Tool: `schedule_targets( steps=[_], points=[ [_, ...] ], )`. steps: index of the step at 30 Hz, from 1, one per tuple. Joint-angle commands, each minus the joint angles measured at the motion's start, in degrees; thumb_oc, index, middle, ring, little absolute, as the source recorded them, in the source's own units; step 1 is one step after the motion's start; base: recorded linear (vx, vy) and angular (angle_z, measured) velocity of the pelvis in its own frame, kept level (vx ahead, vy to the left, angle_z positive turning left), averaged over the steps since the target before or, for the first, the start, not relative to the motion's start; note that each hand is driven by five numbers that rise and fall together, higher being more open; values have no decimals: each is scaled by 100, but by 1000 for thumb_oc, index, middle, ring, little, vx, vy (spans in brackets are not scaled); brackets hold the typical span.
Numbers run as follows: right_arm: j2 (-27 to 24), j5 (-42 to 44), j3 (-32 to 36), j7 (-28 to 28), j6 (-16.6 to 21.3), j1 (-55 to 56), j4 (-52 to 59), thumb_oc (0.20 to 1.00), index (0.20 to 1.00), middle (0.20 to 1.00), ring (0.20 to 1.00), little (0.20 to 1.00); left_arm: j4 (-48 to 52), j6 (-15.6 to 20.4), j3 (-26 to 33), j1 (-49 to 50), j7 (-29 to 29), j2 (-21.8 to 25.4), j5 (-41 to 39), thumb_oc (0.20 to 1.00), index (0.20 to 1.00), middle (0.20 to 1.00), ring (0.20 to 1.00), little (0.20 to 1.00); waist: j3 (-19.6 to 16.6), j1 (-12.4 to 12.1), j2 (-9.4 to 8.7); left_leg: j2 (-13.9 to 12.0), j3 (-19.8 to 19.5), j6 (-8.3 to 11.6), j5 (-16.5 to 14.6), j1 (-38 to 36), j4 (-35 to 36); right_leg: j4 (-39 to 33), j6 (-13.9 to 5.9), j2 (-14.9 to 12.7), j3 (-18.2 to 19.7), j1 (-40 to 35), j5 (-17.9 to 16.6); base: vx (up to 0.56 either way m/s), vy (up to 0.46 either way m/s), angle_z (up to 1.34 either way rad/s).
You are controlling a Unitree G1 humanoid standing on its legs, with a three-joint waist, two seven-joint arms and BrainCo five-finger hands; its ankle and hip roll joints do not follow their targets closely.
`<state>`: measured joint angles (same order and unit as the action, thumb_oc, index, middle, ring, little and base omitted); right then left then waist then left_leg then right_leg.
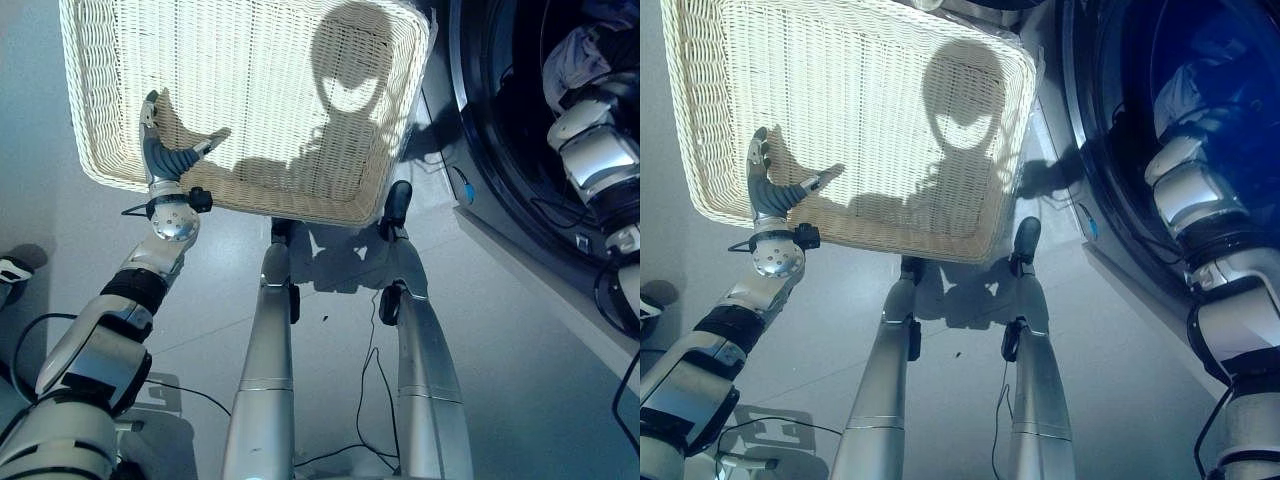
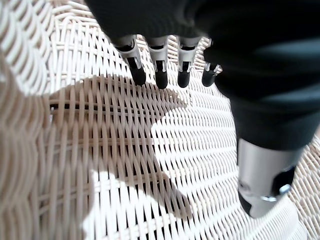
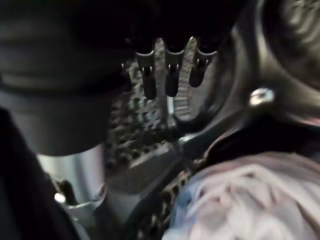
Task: Put the clothes into the washing machine.
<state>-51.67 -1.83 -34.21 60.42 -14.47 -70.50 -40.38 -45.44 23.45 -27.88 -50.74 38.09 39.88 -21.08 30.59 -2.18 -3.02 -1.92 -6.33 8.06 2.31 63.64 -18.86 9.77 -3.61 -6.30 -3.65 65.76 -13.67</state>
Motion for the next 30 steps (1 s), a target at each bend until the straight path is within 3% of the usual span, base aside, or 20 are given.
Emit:
schedule_targets(
  steps=[1,9,11,12,17,25,30],
  points=[
    [-209,-472,-28,-142,225,235,314,1000,1000,1000,1000,1000,130,134,257,96,-37,-406,265,1000,1000,1000,1000,1000,-79,154,264,633,296,-594,289,-391,762,572,-380,616,-587,-275,648,0,0,0],
    [290,-1292,271,-975,765,1328,1262,1000,1000,1000,1000,1000,289,55,331,202,94,-670,636,1000,1000,1000,1000,1000,-79,263,237,659,391,-611,258,-493,686,622,-376,634,-544,-311,630,0,0,0],
    [344,-1377,285,-1007,812,1473,1379,1000,1000,1000,1000,1000,301,33,330,223,92,-698,658,1000,1000,1000,1000,1000,-79,276,233,656,405,-616,253,-531,683,633,-374,639,-531,-339,637,0,0,0],
    [439,-1546,342,-1129,1041,1696,1493,1000,1000,1000,1000,1000,328,-9,357,277,64,-756,695,1000,1000,1000,1000,1000,-79,307,224,659,427,-617,228,-595,651,648,-374,655,-492,-389,645,0,0,0],
    [711,-2082,455,-1328,1411,2385,1829,1000,1000,1000,1000,1000,386,-110,421,586,111,-967,875,1000,1000,1000,1000,1000,-79,378,193,670,495,-649,203,-917,656,618,-381,713,-406,-678,635,-23,5,0],
    [1285,-2404,360,-1884,1978,3715,2018,1000,1000,1000,1000,1000,214,-107,558,1377,-40,-1269,1083,1000,1000,1000,1000,1000,-79,462,159,598,639,-677,68,-2081,853,415,-391,658,-277,-1705,681,-46,10,-3],
    [1461,-1831,478,-2201,2547,4776,1709,1000,1000,1000,1000,1000,-78,169,702,2223,-396,-1378,1294,1000,1000,1000,1000,1000,-79,384,202,543,648,-653,-27,-3265,1142,211,-425,511,-232,-2796,816,-32,19,-2]
  ],
)
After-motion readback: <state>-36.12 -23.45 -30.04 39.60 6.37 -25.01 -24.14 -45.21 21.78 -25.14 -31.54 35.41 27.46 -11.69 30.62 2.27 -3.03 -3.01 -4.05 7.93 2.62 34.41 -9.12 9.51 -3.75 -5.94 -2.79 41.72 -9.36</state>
